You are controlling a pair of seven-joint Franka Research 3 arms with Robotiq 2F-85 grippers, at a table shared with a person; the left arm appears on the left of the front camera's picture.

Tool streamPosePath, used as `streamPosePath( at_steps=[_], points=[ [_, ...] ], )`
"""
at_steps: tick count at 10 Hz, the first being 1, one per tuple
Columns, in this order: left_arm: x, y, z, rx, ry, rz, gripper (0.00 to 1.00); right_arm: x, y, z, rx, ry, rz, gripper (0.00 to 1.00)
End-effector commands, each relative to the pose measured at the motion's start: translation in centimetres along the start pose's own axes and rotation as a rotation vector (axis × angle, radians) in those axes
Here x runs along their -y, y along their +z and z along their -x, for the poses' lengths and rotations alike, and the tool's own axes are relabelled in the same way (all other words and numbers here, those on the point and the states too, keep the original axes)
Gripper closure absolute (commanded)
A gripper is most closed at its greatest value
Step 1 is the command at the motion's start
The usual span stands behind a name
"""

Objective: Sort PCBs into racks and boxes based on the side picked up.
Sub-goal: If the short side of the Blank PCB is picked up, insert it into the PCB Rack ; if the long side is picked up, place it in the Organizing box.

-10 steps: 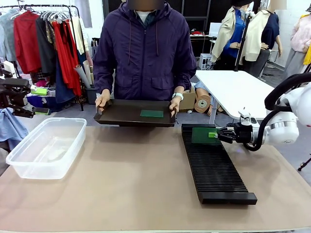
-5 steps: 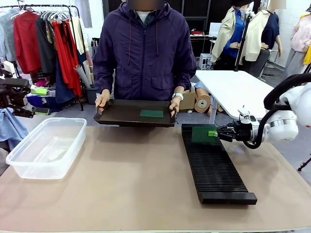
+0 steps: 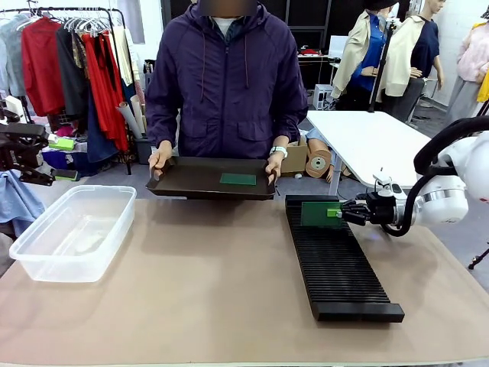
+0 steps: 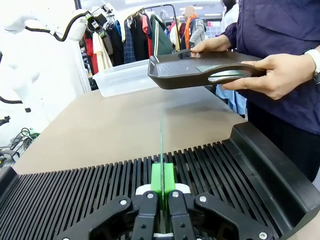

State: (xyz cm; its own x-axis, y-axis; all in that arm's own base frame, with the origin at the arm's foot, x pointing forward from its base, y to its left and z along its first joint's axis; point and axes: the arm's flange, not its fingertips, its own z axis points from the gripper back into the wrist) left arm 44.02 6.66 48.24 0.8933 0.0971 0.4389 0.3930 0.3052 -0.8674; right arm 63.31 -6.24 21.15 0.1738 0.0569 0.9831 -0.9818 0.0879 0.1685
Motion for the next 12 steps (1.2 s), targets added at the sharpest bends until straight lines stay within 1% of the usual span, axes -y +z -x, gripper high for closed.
streamPosePath(
  at_steps=[1,4,9,12],
  points=[
    [0.1,0.1,0.0,0.001,0.007,0.001,0.0,0.7,0.2,-0.4,-0.01,-0.016,-0.021,1.0],
    [0.1,0.1,0.0,0.001,0.007,0.001,0.0,1.0,0.2,-0.3,-0.032,-0.015,-0.006,1.0],
    [0.1,0.1,0.0,0.001,0.007,0.001,0.0,2.1,-0.2,-0.2,-0.116,-0.027,-0.008,1.0],
    [0.1,0.1,0.0,0.001,0.007,0.001,0.0,2.6,0.2,0.7,-0.087,-0.033,-0.008,1.0]
  ],
)
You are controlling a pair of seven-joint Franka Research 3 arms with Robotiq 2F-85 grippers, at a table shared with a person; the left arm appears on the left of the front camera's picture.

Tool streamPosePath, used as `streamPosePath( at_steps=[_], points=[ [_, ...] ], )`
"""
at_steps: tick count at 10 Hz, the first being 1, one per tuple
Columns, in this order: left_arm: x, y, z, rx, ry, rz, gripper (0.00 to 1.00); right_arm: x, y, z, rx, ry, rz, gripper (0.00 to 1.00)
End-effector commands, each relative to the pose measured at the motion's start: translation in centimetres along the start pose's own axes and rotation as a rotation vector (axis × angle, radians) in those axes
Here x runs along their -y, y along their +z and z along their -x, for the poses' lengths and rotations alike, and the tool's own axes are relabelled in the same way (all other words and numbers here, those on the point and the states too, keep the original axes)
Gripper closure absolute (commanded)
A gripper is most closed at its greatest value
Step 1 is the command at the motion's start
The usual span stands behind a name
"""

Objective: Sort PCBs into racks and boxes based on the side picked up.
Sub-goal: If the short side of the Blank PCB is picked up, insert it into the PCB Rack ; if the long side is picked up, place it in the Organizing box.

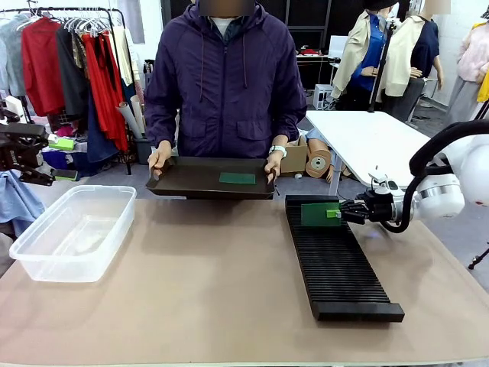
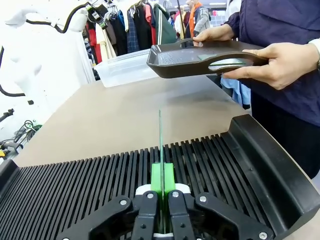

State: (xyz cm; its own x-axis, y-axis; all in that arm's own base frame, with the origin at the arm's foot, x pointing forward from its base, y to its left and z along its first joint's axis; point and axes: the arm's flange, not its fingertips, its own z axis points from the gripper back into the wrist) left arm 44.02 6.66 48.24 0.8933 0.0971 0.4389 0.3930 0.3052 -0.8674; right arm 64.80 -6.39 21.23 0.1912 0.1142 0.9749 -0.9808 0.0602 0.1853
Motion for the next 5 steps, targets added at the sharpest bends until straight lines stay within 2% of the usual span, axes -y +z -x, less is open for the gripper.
streamPosePath(
  at_steps=[1,4,5],
  points=[
    [0.12,0.06,-0.03,0.001,0.007,0.001,0.0,1.04,0.29,1.0,-0.012,-0.006,0.037,1.0],
    [0.12,0.06,-0.03,0.001,0.007,0.001,0.0,0.76,0.44,0.39,0.032,0.002,0.063,1.0],
    [0.12,0.06,-0.03,0.001,0.007,0.001,0.0,0.7,0.41,0.24,0.039,-0.001,0.066,0.81]
  ],
)
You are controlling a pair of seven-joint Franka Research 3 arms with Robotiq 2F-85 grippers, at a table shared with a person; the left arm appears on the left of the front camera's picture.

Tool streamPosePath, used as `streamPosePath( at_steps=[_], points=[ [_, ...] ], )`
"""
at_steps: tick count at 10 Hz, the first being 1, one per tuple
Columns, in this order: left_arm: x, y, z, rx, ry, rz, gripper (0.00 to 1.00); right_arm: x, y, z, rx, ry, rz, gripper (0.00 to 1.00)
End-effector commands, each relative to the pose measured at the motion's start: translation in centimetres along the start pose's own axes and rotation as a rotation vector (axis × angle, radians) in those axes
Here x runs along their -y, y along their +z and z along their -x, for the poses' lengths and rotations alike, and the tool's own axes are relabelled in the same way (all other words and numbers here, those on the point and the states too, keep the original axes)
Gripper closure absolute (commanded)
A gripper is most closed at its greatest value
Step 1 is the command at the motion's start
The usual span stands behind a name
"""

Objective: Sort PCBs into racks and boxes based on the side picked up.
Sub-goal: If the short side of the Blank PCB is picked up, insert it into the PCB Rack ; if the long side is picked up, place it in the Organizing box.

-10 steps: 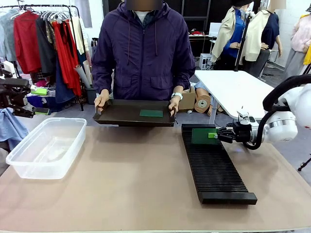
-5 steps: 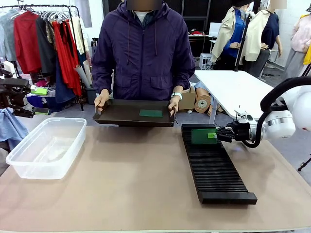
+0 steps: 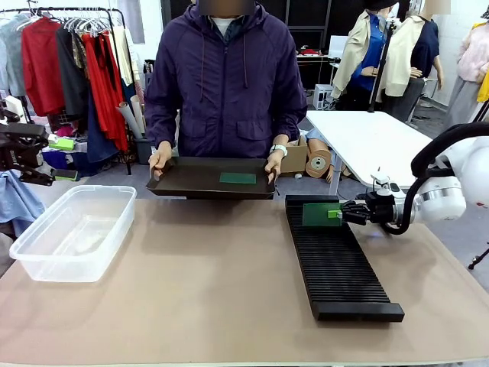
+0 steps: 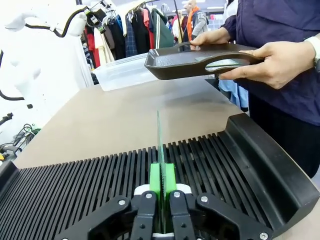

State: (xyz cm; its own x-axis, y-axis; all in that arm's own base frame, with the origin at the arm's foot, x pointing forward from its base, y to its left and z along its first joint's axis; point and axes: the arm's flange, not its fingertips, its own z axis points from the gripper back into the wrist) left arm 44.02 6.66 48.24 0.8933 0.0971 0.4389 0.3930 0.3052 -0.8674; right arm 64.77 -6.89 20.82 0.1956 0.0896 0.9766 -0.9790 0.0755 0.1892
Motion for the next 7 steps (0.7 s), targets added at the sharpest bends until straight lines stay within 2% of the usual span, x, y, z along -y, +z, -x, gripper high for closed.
streamPosePath(
  at_steps=[1,4,7],
  points=[
    [0.12,0.06,-0.02,0.001,0.007,0.001,0.0,0.5,-0.13,-0.42,0.022,0.008,0.049,0.61],
    [0.12,0.06,-0.02,0.001,0.007,0.001,0.0,0.28,-0.27,-0.82,0.028,0.013,0.049,0.03],
    [0.12,0.06,-0.02,0.001,0.007,0.001,0.0,0.17,-0.18,-0.86,0.032,0.013,0.055,0.0]
  ],
)
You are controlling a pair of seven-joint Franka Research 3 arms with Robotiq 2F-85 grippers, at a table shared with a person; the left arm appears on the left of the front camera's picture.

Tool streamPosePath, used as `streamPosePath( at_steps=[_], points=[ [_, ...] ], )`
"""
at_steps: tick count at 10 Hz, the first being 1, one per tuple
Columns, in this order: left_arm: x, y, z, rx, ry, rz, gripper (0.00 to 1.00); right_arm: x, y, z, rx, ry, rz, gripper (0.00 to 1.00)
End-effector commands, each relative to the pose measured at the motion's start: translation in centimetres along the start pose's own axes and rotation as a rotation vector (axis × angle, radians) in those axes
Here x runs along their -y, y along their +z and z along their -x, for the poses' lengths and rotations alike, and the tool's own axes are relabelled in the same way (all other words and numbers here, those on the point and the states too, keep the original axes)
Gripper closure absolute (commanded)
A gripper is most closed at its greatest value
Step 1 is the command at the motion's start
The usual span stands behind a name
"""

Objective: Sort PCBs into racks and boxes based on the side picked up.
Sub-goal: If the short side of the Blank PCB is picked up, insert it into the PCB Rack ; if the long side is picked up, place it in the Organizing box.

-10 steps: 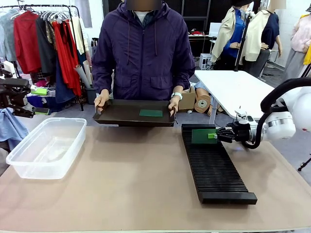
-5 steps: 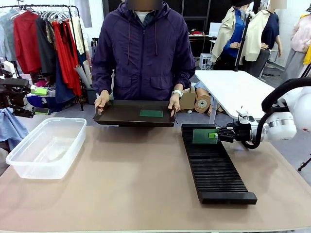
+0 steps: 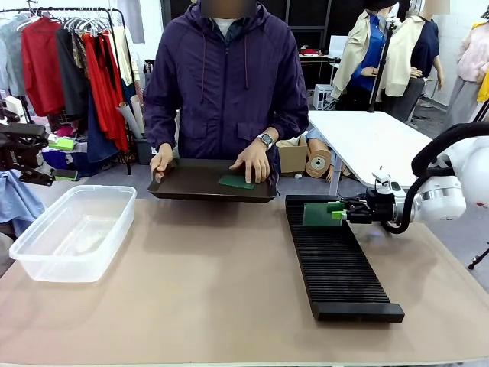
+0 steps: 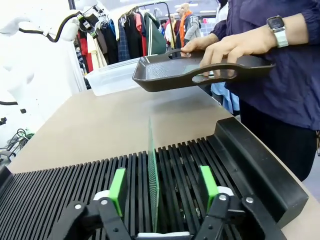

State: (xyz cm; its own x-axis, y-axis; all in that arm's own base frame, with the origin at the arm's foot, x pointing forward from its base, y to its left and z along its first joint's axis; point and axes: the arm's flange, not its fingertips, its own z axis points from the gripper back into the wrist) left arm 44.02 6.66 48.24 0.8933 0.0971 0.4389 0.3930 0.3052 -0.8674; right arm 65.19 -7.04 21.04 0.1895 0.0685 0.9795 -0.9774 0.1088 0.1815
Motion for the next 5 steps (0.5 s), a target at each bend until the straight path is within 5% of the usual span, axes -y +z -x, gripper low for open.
streamPosePath(
  at_steps=[1,5],
  points=[
    [0.12,0.06,-0.02,0.001,0.007,0.001,0.0,-0.22,-0.35,-0.55,0.012,0.008,0.021,0.0],
    [0.12,0.06,-0.02,0.001,0.007,0.001,0.0,0.0,0.0,-0.01,0.0,0.0,0.0,0.0]
  ],
)
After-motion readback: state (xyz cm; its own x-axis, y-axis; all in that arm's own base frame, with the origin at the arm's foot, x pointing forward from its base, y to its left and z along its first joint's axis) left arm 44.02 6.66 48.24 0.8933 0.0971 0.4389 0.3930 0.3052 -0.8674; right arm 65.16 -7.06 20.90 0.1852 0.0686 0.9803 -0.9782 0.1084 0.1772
